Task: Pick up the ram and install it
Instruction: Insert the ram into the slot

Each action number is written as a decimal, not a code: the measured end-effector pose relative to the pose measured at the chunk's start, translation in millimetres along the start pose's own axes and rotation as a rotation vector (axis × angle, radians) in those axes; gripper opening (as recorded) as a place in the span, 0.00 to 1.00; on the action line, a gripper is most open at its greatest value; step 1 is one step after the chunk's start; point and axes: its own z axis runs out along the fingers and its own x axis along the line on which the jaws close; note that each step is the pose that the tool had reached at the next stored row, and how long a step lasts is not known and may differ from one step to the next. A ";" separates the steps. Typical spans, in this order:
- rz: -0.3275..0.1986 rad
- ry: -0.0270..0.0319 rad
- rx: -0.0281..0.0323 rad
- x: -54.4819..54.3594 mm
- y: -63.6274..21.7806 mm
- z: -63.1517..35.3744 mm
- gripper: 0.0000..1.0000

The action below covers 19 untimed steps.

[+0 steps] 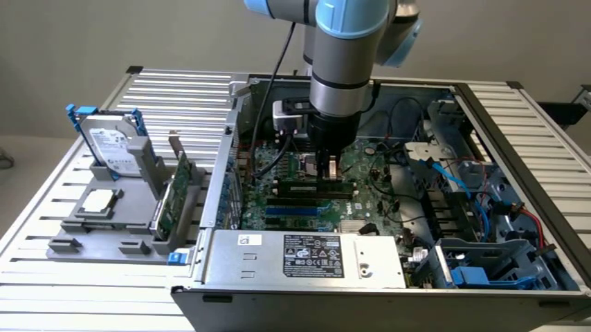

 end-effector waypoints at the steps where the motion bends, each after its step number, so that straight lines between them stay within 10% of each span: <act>1: -0.001 0.0002 -0.0001 -0.1 0.0 0.0 0.14; 19: -0.008 0.0003 0.0003 -0.9 0.2 2.2 0.14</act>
